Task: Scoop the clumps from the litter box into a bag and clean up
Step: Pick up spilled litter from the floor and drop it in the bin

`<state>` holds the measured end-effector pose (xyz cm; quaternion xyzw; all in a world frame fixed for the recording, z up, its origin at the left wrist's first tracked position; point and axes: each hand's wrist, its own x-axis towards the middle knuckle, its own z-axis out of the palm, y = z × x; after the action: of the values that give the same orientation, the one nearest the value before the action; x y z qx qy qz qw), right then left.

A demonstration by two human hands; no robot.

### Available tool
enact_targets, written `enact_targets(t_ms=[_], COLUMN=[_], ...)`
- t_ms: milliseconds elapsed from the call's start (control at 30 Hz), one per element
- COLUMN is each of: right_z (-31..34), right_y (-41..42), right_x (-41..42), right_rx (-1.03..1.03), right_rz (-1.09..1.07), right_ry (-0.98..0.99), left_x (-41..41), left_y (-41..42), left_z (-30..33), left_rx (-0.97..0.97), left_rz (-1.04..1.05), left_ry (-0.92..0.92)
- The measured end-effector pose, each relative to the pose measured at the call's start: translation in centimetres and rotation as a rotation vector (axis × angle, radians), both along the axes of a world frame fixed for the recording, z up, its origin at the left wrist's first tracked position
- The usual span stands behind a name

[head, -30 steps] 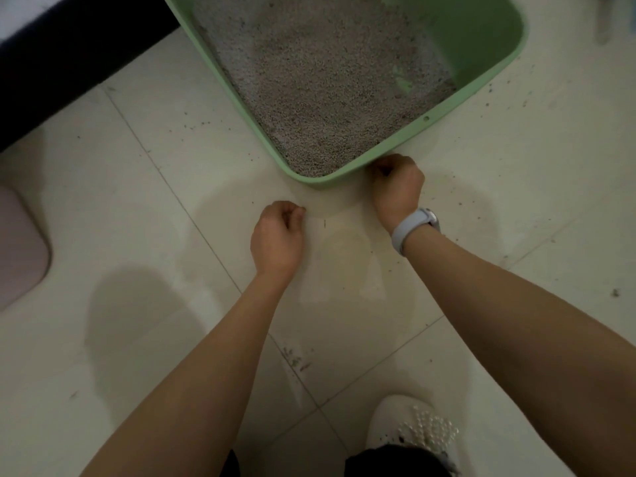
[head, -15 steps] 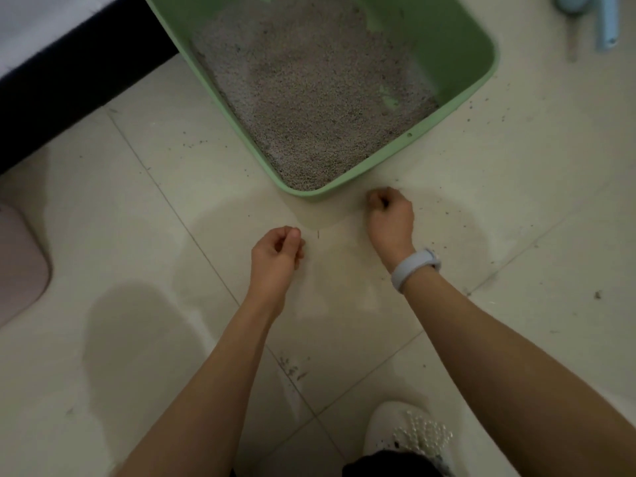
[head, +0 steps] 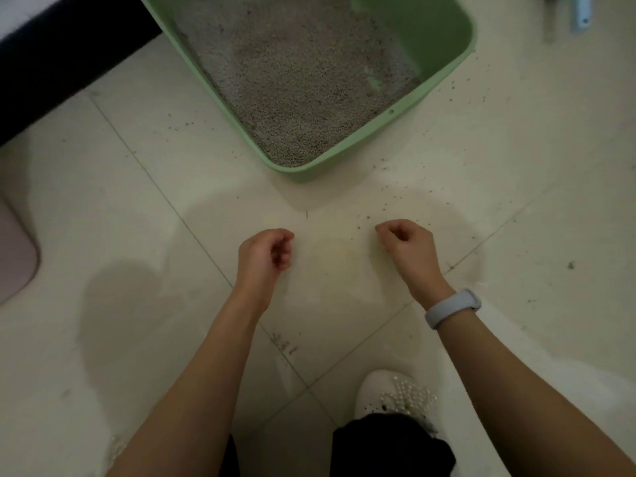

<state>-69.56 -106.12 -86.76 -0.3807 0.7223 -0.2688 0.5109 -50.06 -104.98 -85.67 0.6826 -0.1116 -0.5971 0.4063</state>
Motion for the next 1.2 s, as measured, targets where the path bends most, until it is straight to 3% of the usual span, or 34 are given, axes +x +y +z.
enact_targets(t_ms=[67,167,500,600,733,767,833,900,933,1033,1200], right_z=[-0.6,-1.3,-2.5,-1.0,1.6,1.9,2.0,1.6,1.2,-0.2,-1.4], right_y=[0.1,-0.7,-0.8,-1.5,-2.4,-2.4,-2.4,-2.5,-2.6,-2.5,-3.0], right_x=[0.6,1.4,2.4,2.1,0.7,0.3,-0.1,-0.3,-0.3,-0.3,0.9], right_rx=[-0.099,-0.186,-0.277,-0.117,0.124,0.16,0.179,0.155,0.121,-0.004,-0.149], right_rz=[0.101,0.167,0.438,0.246,-0.205,-0.267,-0.351,-0.387,-0.341,0.01,0.28], right_ry=[0.191,0.315,0.489,0.204,-0.692,-0.834,-0.893,-0.703,-0.516,0.071,0.357], left_x=[0.2,0.3,-1.4,-2.0,-2.8,-2.9,-3.1,-3.2,-3.3,-3.4,-3.7], left_y=[0.9,2.2,3.2,3.7,4.7,4.9,5.0,5.1,5.2,5.1,5.1], left_z=[-0.6,-1.3,-1.9,-1.9,-2.6,-2.7,-3.0,-3.1,-3.1,-3.1,-3.2], left_rx=[-0.008,0.005,-0.114,-0.153,-0.252,-0.256,-0.254,-0.254,-0.251,-0.238,-0.252], left_rz=[-0.086,-0.2,-0.411,-0.497,-0.634,-0.656,-0.689,-0.693,-0.686,-0.675,-0.702], left_ry=[-0.248,-0.433,-0.664,-0.73,-0.801,-0.817,-0.848,-0.873,-0.883,-0.914,-1.001])
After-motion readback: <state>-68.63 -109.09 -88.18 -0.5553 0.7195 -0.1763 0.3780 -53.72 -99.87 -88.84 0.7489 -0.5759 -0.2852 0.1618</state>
